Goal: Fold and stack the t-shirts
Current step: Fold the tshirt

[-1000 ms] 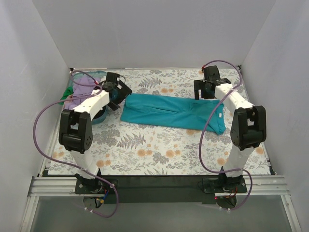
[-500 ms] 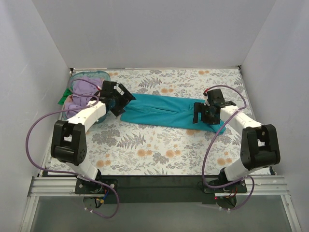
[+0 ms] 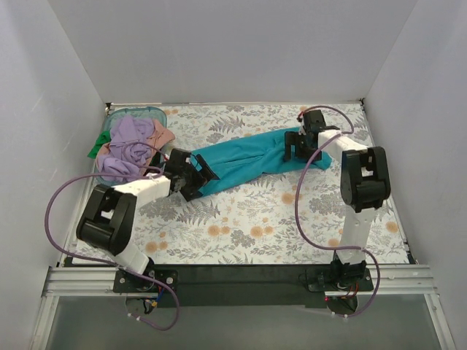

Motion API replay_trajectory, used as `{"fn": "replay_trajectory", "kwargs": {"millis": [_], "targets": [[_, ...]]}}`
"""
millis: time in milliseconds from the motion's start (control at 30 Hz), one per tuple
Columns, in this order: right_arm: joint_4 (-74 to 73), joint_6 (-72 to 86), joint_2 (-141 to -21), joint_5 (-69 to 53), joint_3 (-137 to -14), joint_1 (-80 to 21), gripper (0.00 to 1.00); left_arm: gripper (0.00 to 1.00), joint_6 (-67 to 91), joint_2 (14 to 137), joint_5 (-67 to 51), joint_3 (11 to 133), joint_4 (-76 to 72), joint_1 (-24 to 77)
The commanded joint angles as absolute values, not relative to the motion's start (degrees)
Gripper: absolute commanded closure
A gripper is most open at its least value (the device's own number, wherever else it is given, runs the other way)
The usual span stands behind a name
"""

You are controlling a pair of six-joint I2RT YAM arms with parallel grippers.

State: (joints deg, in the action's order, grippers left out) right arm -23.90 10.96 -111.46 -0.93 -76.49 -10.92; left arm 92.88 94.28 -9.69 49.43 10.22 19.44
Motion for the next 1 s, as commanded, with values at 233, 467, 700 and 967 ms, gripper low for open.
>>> {"fn": "replay_trajectory", "kwargs": {"millis": [233,467,700,967], "targets": [[-22.0,0.2,-135.1,-17.0,-111.2,-12.0,0.02,0.02,110.3,81.1,-11.8,32.9,8.8,47.7],[-21.4,6.5,-138.0,-25.5,-128.7,-12.8,0.02,0.02,106.7,85.9,-4.6,48.1,8.3,56.7],[-21.3,5.5,-117.2,-14.7,-108.8,-16.8,0.02,0.02,103.1,79.6,4.1,53.2,18.3,57.9],[-16.4,7.1,-88.4,-6.6,-68.6,-30.5,0.02,0.02,113.6,70.1,26.3,49.2,46.6,50.2]]}}
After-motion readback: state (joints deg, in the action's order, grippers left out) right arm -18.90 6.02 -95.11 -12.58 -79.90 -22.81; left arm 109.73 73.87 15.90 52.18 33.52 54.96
